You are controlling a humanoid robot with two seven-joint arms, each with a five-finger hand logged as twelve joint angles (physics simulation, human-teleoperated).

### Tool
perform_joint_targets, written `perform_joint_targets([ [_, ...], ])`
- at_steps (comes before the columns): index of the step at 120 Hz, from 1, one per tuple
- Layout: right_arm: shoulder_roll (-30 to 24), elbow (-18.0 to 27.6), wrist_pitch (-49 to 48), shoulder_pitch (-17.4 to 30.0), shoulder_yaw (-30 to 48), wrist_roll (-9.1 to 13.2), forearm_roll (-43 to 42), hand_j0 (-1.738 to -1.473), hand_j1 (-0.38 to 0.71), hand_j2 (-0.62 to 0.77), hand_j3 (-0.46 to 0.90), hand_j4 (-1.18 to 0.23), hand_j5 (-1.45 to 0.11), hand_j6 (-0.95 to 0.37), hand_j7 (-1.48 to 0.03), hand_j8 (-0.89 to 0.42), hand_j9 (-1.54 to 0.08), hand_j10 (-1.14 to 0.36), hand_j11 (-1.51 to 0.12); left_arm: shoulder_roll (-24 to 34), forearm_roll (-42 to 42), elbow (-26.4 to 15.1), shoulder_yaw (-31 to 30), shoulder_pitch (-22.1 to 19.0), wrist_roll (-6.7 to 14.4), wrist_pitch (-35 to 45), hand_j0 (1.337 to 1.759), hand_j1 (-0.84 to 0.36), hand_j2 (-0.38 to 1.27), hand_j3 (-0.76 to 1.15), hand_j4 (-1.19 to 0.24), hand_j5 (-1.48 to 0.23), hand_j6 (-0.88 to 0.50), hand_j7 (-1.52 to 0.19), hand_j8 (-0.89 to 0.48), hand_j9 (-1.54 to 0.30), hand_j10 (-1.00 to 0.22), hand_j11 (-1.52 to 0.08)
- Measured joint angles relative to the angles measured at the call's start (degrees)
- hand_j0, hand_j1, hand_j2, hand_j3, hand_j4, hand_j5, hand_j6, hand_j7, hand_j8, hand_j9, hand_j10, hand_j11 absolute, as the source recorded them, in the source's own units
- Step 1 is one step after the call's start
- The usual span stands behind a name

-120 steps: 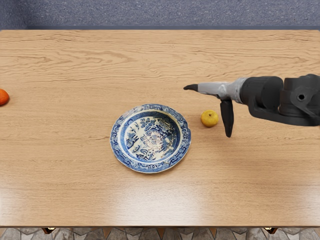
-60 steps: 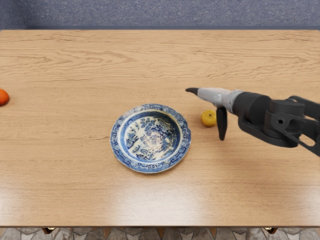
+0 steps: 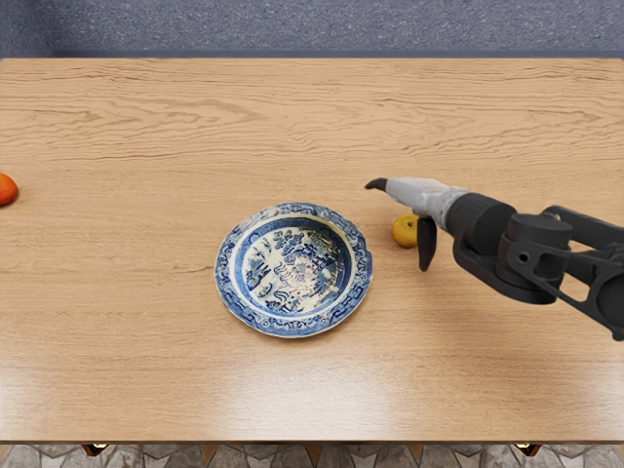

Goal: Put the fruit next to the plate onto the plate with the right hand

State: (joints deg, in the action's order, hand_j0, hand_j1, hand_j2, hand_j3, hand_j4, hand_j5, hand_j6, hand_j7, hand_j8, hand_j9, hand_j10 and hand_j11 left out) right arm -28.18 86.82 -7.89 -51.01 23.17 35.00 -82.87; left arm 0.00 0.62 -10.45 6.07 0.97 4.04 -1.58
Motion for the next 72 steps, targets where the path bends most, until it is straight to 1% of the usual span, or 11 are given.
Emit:
perform_joint_targets([
  [39,0.40,-2.59,1.28,0.76,-1.03,0.00,-1.14,-1.658,-0.15,-0.03,0.00,-0.17,-0.21,-0.17,-0.21,-0.17,-0.21,-0.17,-0.21,0.00,0.01,0.01,0.00,0.00,0.00,0.00,1.658,0.33,0.00,0.00,-0.02,-0.02,-0.02,-0.02,-0.02,-0.02,-0.02,-0.02],
  [72,1.08,-3.11,1.71,1.05,-1.34,0.00,-1.46,-1.658,-0.07,-0.04,0.00,-0.23,-0.30,-0.23,-0.30,-0.23,-0.30,-0.23,-0.30,0.00,0.00,0.03,0.01,0.00,0.00,0.00,1.658,0.33,0.00,0.00,-0.02,-0.02,-0.02,-0.02,-0.02,-0.02,-0.02,-0.02],
])
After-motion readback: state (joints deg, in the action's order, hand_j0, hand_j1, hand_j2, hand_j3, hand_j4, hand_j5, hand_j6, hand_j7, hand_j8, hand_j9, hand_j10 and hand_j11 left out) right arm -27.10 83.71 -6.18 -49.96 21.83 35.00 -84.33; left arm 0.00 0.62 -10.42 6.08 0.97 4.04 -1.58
